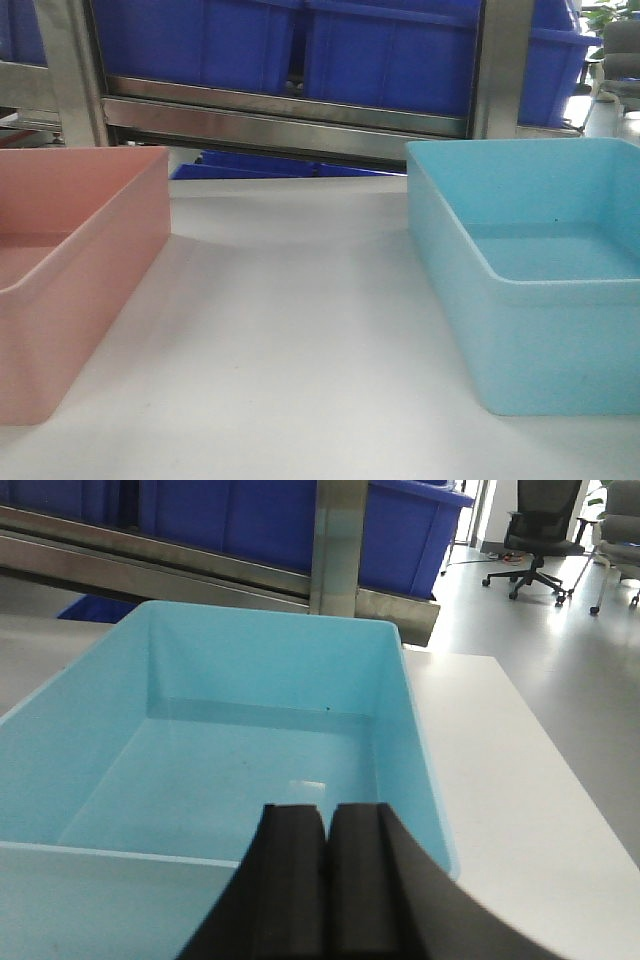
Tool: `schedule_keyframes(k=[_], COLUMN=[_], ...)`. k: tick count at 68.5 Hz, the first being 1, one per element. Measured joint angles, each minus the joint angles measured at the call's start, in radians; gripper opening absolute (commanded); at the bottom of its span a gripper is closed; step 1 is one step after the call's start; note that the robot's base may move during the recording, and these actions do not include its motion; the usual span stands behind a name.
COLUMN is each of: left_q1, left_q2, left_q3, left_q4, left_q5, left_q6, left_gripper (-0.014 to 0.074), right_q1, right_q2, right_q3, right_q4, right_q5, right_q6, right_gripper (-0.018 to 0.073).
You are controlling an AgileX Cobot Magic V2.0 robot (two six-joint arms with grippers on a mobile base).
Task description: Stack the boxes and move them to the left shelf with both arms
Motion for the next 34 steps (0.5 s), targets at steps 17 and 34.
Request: schedule_keyframes(k=[17,34], left_q1=[0.082,0.141], left_q2=[0.286,0.522], left_q3=[-0.212,-0.427], left_q4=[0.008,0.021], left_q5=[0.131,0.226], left_q6=[0.099,0.105], left_gripper=[0.0376,0.0375], right_q1=[0.000,0.000], right_q2=[0.000,0.000], right_q3=[0.000,0.000], right_q4=[0.000,0.000], right_q5=[0.000,0.000], right_q6=[0.000,0.000], right_gripper=[0.0030,0.0030])
